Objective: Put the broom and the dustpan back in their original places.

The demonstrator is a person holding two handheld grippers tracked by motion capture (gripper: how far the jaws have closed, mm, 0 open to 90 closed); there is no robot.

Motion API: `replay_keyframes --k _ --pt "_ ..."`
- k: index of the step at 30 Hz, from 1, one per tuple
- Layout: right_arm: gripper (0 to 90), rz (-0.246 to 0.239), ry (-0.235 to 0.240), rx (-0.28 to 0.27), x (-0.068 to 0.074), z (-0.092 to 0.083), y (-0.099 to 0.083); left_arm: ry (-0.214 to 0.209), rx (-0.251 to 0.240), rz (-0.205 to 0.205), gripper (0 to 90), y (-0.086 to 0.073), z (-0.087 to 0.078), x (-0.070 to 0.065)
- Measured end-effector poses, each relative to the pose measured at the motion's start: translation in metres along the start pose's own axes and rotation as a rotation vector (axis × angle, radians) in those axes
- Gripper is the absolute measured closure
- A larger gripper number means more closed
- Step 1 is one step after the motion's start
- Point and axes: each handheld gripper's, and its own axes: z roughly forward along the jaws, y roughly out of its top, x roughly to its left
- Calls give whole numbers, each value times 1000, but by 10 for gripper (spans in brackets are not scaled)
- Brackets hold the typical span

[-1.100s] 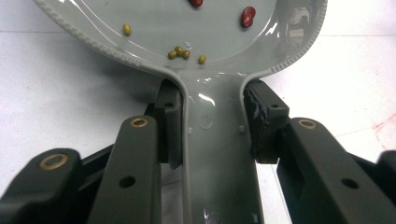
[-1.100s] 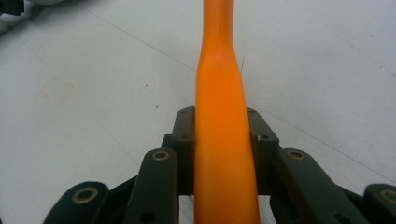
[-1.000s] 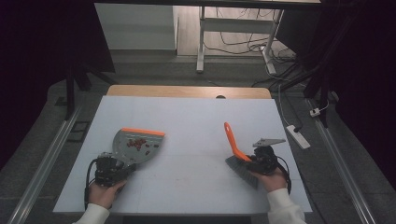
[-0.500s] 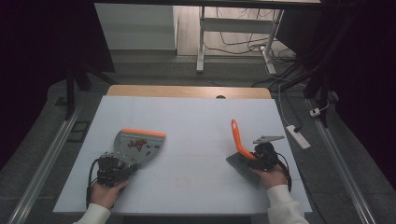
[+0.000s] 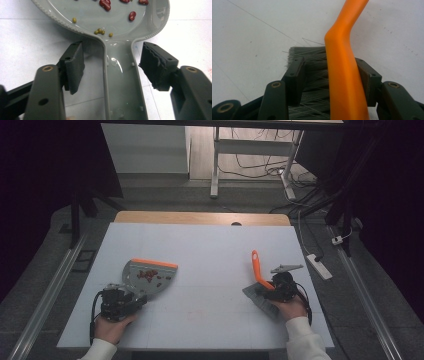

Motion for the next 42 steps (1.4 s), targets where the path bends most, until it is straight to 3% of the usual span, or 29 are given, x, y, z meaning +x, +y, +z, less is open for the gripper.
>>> replay_keyframes --k 15,18,26,31,37,42 --pt "391 -8 -49 19 -2 4 2 19 -37 88 289 0 -19 -1" --pt "386 -29 -100 1 -1 1 3 20 -45 102 283 0 -22 0" --pt "393 -38 -99 -72 1 -12 4 13 -63 168 277 4 -32 0" --pt "397 -60 -74 -121 6 -22 3 -33 -57 223 286 9 -31 -1" --pt "401 -120 -29 -139 14 -24 3 -120 -32 286 289 19 -23 -7" --pt "407 -161 0 -142 21 -23 3 -165 -10 351 289 28 -12 -13"
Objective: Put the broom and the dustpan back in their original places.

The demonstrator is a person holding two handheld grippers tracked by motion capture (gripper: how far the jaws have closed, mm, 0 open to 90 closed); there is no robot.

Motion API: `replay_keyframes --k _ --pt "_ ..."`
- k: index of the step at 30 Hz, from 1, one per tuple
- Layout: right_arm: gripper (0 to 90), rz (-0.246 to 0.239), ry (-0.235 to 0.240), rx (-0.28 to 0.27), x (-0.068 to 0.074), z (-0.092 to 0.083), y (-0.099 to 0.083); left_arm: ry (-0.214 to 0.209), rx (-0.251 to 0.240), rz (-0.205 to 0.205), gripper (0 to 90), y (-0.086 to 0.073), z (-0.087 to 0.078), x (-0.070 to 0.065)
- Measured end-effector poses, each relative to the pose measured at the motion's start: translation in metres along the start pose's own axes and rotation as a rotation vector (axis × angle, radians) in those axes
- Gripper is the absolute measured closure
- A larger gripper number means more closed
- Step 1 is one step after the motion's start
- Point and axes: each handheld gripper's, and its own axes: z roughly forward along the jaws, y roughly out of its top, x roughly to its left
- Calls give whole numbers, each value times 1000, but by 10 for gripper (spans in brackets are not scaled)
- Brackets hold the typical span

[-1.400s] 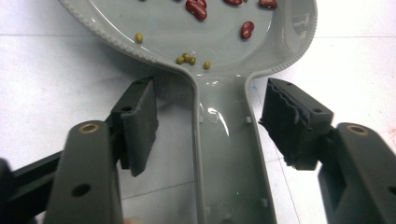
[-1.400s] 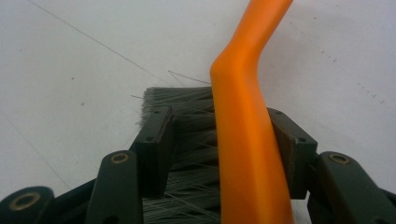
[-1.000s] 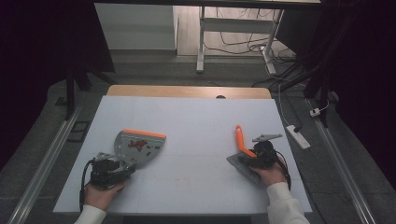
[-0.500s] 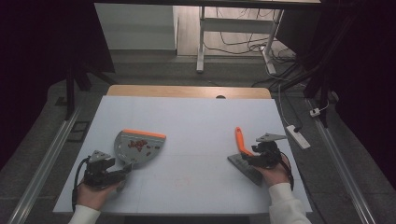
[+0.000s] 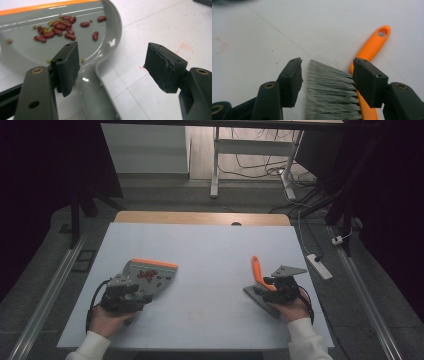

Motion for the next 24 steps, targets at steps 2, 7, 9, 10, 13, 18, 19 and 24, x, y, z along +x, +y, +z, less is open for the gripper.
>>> replay_keyframes --k 2,7,9,10,13,18,19,24 --pt "409 -7 16 -10 3 0 0 -19 0 24 291 3 3 -1" --pt "412 -35 48 -27 13 -1 -3 -77 18 63 294 4 8 -3" --pt "412 -52 58 -30 20 -2 -6 -92 24 79 295 4 9 -5" --pt "412 -60 64 -32 22 -3 -7 -99 25 84 294 3 9 -6" --pt "412 -79 67 -40 28 -5 -10 -120 26 97 297 2 8 -9" --pt "413 -77 71 -54 28 -7 -13 -128 33 102 301 2 10 -10" --pt "413 -78 72 -55 27 -7 -13 -126 35 104 302 2 11 -10" --pt "414 -89 76 -63 27 -8 -13 -125 38 103 302 3 12 -10"
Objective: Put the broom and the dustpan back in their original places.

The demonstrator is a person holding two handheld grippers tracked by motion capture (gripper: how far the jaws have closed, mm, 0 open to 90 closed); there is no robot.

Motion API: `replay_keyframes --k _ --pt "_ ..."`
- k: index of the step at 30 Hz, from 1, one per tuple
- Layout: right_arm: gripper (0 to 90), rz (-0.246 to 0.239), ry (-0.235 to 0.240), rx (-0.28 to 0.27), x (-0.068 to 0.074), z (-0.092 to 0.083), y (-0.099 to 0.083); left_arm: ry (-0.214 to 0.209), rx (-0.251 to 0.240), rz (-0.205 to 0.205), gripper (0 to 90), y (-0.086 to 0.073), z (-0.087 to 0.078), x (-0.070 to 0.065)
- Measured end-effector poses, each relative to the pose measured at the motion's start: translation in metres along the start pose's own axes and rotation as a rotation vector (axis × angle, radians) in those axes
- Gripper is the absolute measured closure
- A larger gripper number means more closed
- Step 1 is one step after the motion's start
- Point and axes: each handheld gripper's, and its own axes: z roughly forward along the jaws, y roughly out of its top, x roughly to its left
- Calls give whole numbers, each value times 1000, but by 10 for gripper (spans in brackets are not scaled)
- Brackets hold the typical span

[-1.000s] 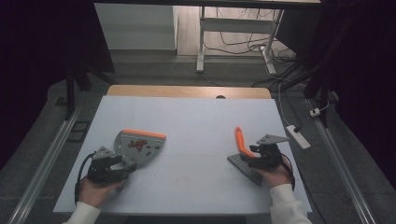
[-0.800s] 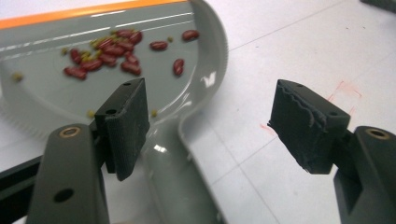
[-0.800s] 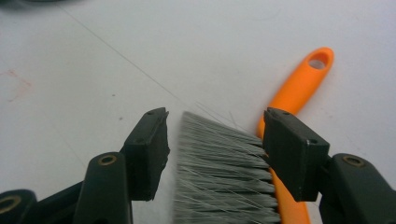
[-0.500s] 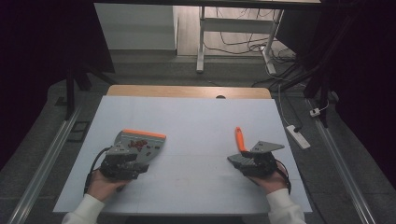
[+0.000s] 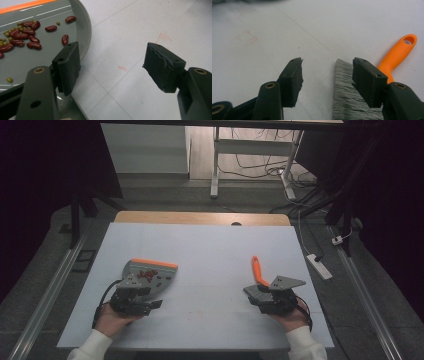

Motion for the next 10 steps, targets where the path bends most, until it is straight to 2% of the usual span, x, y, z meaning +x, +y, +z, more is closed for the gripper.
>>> replay_keyframes --k 10 --pt "414 -11 -10 -9 1 -2 1 8 -5 1 301 0 -1 0"
